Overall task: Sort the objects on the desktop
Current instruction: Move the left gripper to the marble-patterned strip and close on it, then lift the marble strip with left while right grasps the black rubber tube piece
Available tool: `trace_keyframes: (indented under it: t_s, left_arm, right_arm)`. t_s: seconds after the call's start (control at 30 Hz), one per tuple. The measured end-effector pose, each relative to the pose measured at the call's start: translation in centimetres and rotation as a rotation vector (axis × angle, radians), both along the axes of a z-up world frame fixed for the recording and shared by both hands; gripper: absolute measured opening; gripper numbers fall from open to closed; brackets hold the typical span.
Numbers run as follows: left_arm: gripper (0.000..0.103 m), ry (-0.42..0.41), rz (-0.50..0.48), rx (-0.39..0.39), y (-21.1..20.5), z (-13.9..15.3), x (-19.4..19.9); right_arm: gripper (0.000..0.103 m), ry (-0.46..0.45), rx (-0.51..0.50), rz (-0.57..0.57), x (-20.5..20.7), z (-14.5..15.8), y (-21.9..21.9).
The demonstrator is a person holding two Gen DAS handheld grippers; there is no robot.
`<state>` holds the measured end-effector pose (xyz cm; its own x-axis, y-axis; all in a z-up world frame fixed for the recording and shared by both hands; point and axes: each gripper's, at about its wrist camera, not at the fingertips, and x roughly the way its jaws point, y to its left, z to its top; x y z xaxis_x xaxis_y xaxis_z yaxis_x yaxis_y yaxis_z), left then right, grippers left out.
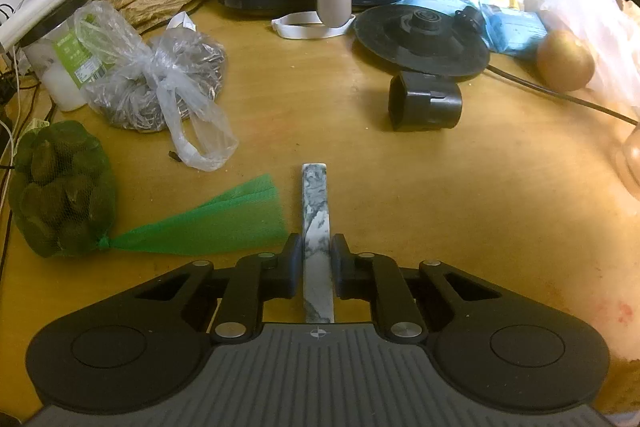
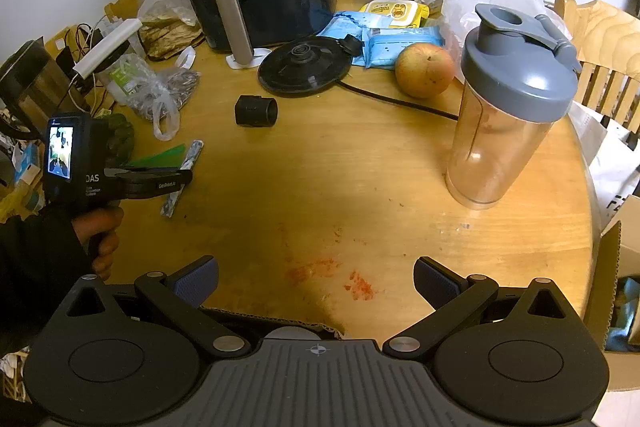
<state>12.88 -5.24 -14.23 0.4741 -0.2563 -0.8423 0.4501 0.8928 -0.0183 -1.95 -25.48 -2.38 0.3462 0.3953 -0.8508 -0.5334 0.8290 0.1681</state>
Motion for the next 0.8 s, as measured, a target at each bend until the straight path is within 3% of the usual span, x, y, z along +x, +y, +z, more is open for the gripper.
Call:
trace_keyframes:
  t_s: [0.43,0.8]
  left_arm:
    - [0.015,0.097,-0.007,0.028,1.5,0.6,-0.5]
    - [0.015,0.071,0.031,-0.081,3.4,4.5,-2.4]
  right_arm:
    - [0.103,-0.003,0.008,0.032,0.6,0.2,0.4]
    - [0.103,-0.017,0.004,0.092,0.9,0.4,1.3]
